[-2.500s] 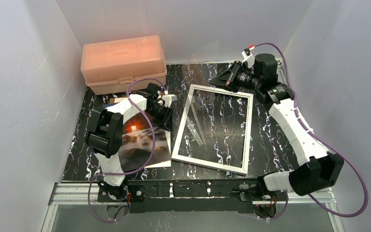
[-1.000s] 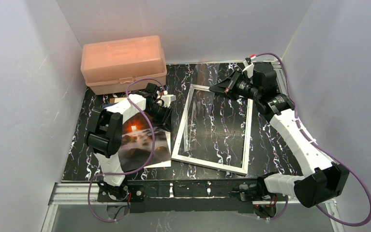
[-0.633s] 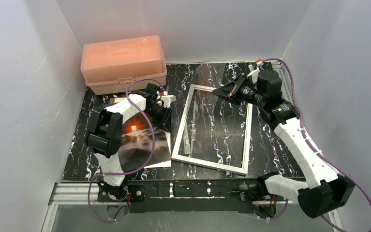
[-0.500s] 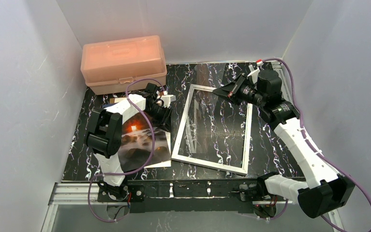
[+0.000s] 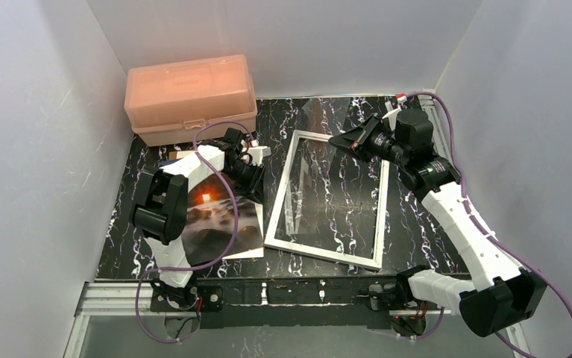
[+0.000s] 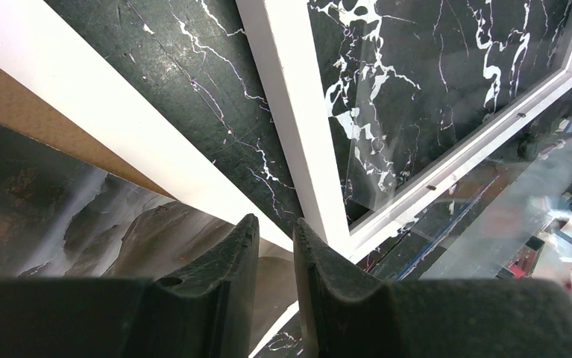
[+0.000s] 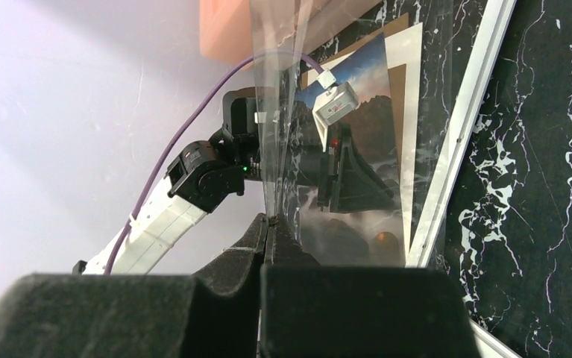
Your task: Put the photo into the frame
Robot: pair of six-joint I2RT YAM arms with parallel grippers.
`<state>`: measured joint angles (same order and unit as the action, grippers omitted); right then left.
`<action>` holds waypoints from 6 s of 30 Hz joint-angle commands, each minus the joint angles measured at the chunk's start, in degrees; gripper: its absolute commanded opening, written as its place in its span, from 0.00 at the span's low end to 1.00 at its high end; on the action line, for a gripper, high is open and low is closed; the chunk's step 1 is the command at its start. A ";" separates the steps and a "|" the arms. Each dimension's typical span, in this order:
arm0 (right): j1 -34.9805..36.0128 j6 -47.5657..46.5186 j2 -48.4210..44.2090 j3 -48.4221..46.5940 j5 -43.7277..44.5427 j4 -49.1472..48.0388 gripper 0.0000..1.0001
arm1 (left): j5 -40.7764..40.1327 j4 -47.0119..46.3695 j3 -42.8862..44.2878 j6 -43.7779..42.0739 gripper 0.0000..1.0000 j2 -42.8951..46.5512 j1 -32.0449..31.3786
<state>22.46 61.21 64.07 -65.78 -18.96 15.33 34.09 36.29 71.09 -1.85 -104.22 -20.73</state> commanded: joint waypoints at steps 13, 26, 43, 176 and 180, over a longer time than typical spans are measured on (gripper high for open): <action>3.25 3.79 -1.74 0.96 3.69 -5.36 0.01 | 0.55 1.85 -0.01 -1.01 0.22 3.54 0.40; 5.95 4.63 -1.78 0.69 6.43 -5.80 0.01 | 0.28 1.48 -0.60 -1.31 0.22 3.67 0.66; 9.05 6.43 -2.50 0.37 9.56 -6.59 0.01 | 0.63 1.67 -0.78 -0.97 0.23 4.03 0.81; -7.14 -36.93 7.73 2.94 11.07 16.94 0.01 | 2.69 -0.10 -2.41 0.15 0.25 2.08 0.81; -8.68 -36.95 6.67 4.58 11.77 15.15 0.01 | 2.66 -0.13 -2.23 -0.02 0.25 1.75 0.83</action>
<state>15.25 25.36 72.38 -62.63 -9.30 34.02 35.16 35.77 67.99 -1.87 -102.15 -20.03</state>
